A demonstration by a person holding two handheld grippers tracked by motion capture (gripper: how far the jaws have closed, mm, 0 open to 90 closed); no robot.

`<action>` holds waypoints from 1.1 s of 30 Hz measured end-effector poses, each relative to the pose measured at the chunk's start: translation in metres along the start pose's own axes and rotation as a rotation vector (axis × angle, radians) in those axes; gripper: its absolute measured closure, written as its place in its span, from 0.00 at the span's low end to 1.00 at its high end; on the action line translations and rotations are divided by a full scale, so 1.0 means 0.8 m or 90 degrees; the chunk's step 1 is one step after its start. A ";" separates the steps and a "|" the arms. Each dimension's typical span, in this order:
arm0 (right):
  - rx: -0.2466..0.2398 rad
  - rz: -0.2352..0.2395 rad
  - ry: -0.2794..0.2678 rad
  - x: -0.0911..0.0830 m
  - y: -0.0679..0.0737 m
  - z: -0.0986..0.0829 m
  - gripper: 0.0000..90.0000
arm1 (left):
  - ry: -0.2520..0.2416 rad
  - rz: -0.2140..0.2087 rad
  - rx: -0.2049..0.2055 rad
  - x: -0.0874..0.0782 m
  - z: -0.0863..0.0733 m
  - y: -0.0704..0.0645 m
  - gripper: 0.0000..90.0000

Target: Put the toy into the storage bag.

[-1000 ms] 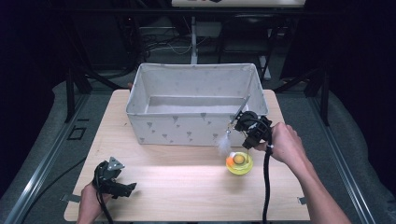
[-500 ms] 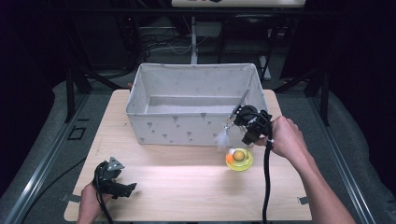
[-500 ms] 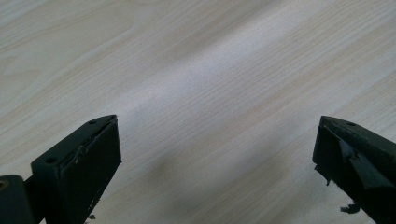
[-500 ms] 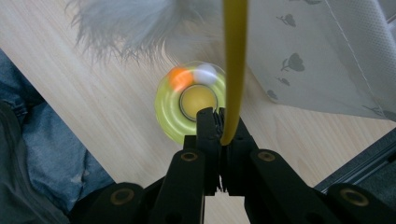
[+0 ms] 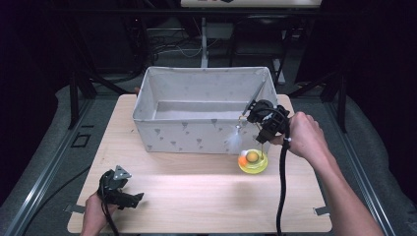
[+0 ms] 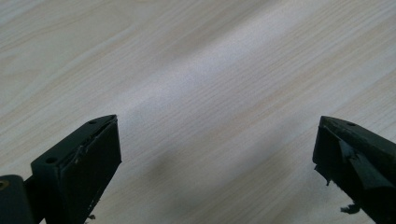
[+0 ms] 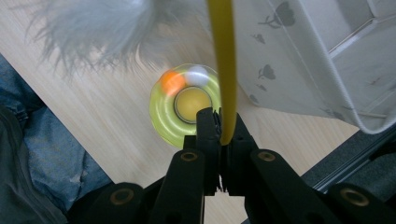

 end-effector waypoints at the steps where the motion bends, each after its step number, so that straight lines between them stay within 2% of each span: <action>1: -0.001 -0.002 0.001 -0.002 0.000 0.001 0.97 | 0.002 0.000 0.003 0.001 0.000 0.000 0.01; 12: -0.004 -0.011 -0.010 -0.029 -0.003 0.008 0.97 | 0.001 0.012 0.006 0.001 0.002 0.000 0.02; 14: -0.003 -0.010 -0.015 -0.032 -0.003 0.010 0.97 | 0.006 0.009 0.007 0.001 0.002 0.000 0.03; 21: 0.001 -0.016 -0.025 -0.044 -0.004 0.015 0.97 | 0.024 0.025 0.024 0.002 0.001 0.000 0.04; 33: -0.007 -0.026 -0.031 -0.067 -0.006 0.023 0.97 | 0.021 0.029 0.022 0.001 0.001 0.001 0.04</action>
Point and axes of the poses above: each handheld gripper's, and its own axes: x roughly forward along the jaws, z roughly out of its top, y roughly to its left, the point moved 4 cm from there along x, roughly forward along the jaws, and after that the axes turned 12 degrees about x, right-handed, at the moved point
